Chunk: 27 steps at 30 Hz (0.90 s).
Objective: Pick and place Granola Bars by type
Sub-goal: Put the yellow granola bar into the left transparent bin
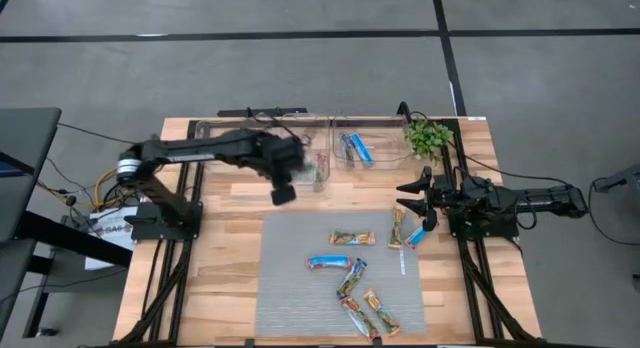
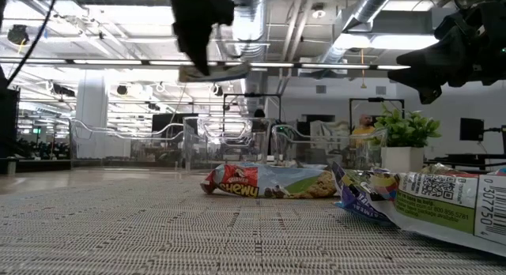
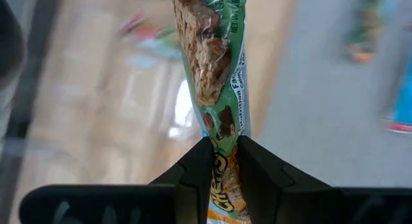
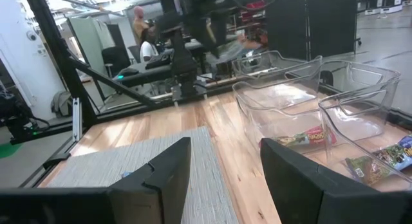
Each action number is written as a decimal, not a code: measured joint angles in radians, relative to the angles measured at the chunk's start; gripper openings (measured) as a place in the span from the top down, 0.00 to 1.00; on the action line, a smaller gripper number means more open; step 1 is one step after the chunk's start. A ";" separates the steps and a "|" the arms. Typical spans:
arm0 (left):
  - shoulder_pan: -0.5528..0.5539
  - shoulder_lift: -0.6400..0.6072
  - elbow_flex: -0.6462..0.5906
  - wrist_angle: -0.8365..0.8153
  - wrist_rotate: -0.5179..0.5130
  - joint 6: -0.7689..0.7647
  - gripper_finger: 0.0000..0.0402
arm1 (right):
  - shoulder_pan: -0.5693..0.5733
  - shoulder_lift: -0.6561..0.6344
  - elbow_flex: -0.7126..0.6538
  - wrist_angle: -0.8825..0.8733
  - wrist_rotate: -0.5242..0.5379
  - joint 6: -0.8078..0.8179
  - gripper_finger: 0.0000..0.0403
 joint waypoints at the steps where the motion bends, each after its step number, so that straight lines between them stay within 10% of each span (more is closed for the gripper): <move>1: 0.020 -0.028 -0.034 0.002 -0.016 -0.009 0.84 | 0.000 0.000 0.000 0.000 0.000 0.000 0.55; 27: 0.534 -0.330 -0.383 0.039 -0.174 -0.001 0.84 | 0.000 0.000 0.000 0.000 0.000 0.000 0.55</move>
